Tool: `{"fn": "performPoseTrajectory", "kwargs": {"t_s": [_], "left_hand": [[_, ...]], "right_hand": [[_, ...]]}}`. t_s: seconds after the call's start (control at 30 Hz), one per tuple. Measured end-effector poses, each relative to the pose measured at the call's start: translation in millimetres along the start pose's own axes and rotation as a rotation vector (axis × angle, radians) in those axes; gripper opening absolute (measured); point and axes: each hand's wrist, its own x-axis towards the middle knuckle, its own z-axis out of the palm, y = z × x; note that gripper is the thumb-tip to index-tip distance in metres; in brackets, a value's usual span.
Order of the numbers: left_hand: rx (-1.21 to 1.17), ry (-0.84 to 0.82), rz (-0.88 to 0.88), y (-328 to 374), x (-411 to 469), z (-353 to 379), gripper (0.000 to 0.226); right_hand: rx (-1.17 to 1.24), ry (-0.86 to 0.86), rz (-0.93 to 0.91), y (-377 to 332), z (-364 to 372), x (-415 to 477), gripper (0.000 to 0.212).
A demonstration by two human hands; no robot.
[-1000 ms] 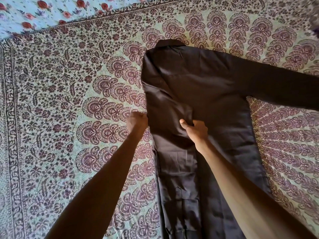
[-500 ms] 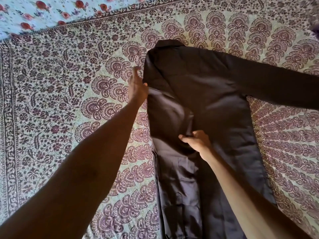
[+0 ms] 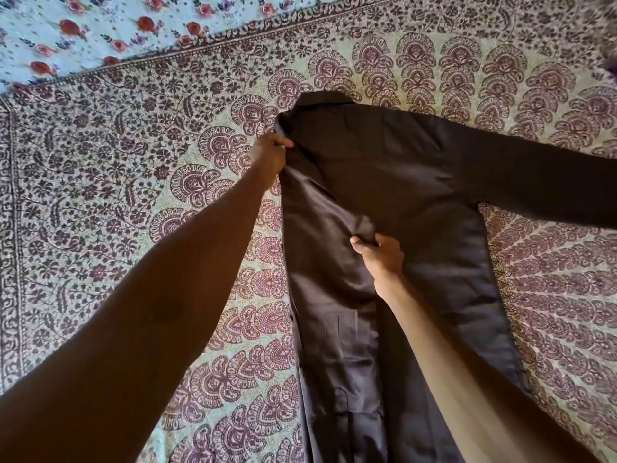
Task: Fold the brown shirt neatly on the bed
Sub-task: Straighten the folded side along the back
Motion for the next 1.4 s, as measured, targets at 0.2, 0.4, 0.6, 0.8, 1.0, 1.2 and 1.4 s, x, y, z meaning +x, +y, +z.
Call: {"fn": "performPoseTrajectory", "kwargs": {"t_s": [0.2,0.4,0.6,0.8,1.0,1.2,1.4], "left_hand": [[0.173,-0.222,0.025,10,20,-5,0.04],[0.461,-0.224,0.037,15,16,-7,0.056],[-0.149,-0.008,-0.166,1,16,2,0.046],[-0.128,0.041,-0.196,-22,-71,13,0.051],[0.153,-0.124,-0.254,-66,-152,16,0.043],[-0.057,-0.201,-0.433,-115,-237,22,0.036],[-0.177,-0.271,-0.433,-152,-335,33,0.034]], "right_hand": [[-0.194,0.012,-0.004,8,5,10,0.029],[-0.243,0.042,-0.07,12,3,10,0.03],[-0.138,0.01,-0.034,11,0,5,0.036],[-0.025,-0.133,0.004,16,-15,-10,0.051],[-0.133,-0.208,0.011,47,-35,-41,0.029],[-0.083,-0.232,0.054,83,-47,-72,0.03],[-0.053,-0.24,0.052,118,-57,-116,0.028]]}}
